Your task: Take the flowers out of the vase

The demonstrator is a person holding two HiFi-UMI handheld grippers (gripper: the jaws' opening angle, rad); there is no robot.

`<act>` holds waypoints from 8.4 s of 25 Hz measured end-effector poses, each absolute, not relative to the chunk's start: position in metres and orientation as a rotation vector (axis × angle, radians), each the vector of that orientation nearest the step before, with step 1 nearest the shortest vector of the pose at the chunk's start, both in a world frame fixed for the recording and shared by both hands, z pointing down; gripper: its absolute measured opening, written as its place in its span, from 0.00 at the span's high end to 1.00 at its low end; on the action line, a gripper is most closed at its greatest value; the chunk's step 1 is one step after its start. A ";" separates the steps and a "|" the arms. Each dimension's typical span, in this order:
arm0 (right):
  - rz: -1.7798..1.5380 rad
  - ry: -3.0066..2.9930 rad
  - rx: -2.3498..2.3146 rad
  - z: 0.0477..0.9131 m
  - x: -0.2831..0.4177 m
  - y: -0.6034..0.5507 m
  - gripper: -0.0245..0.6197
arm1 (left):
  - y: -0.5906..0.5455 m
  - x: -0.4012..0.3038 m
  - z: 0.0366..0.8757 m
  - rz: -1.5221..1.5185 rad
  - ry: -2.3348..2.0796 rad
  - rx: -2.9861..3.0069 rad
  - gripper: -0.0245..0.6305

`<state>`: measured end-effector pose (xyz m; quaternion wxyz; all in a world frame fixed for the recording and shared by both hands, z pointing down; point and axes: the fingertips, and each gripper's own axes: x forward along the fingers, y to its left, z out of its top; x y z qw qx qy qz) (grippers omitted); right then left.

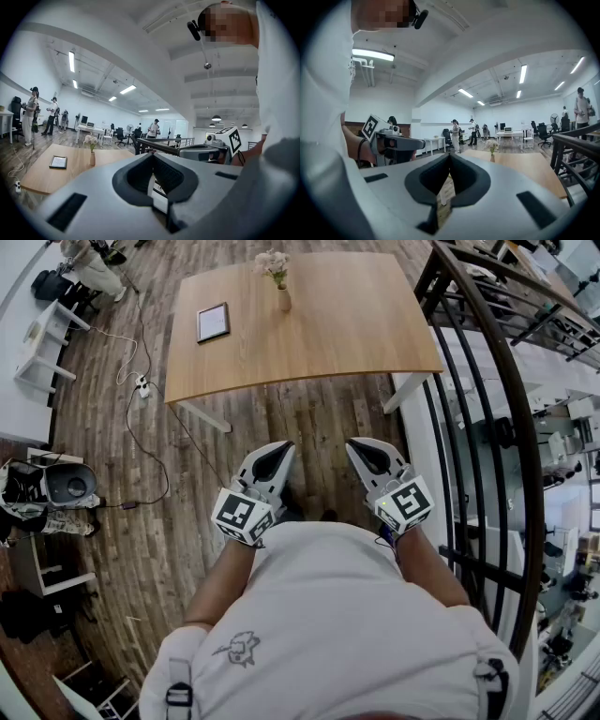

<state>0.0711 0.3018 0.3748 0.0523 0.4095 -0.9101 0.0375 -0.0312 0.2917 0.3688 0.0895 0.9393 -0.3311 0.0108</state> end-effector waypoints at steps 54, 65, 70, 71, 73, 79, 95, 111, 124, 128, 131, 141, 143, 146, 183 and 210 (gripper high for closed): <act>0.320 -2.817 1.081 0.414 0.047 -0.096 0.95 | -0.072 -0.073 0.408 0.083 -1.143 2.656 0.96; 0.333 -2.867 0.991 0.416 0.095 -0.183 0.94 | -0.142 -0.034 0.394 0.098 -1.324 2.614 0.96; 0.351 -2.833 0.972 0.433 0.082 -0.208 0.90 | -0.159 -0.041 0.409 0.101 -1.321 2.589 0.96; 0.351 -2.826 0.974 0.435 0.080 -0.212 0.89 | -0.164 -0.043 0.413 0.102 -1.318 2.583 0.96; 0.355 -2.804 0.980 0.440 0.076 -0.221 0.87 | -0.175 -0.047 0.419 0.099 -1.310 2.569 0.96; 0.380 -2.723 0.974 0.463 0.060 -0.260 0.81 | -0.215 -0.054 0.422 0.096 -1.269 2.571 0.96; 0.488 -2.469 1.030 0.591 0.021 -0.353 0.73 | -0.288 -0.082 0.477 0.176 -1.127 2.518 0.96; 0.475 -2.440 1.027 0.634 -0.002 -0.384 0.72 | -0.310 -0.089 0.502 0.208 -1.084 2.483 0.96; 0.416 -2.430 1.087 0.636 0.001 -0.389 0.87 | -0.305 -0.088 0.510 0.226 -1.072 2.465 0.96; 0.397 -2.433 1.089 0.636 0.006 -0.390 0.90 | -0.306 -0.082 0.511 0.230 -1.068 2.466 0.96; 0.384 -2.447 1.096 0.631 0.008 -0.390 0.92 | -0.307 -0.081 0.510 0.224 -1.069 2.464 0.96; 0.333 -2.522 1.134 0.599 0.008 -0.384 0.94 | -0.298 -0.079 0.501 0.210 -1.084 2.482 0.96; 0.330 -2.546 1.149 0.588 0.010 -0.384 0.94 | -0.297 -0.079 0.497 0.205 -1.092 2.489 0.96; 0.333 -2.583 1.183 0.570 0.013 -0.385 0.94 | -0.294 -0.079 0.489 0.193 -1.106 2.496 0.96; 0.074 -2.811 1.111 0.430 0.087 -0.221 0.94 | -0.150 -0.043 0.409 0.020 -1.368 2.567 0.96; 0.023 -2.747 1.361 0.384 0.039 -0.090 0.94 | -0.055 -0.125 0.388 -0.002 -1.153 2.711 0.96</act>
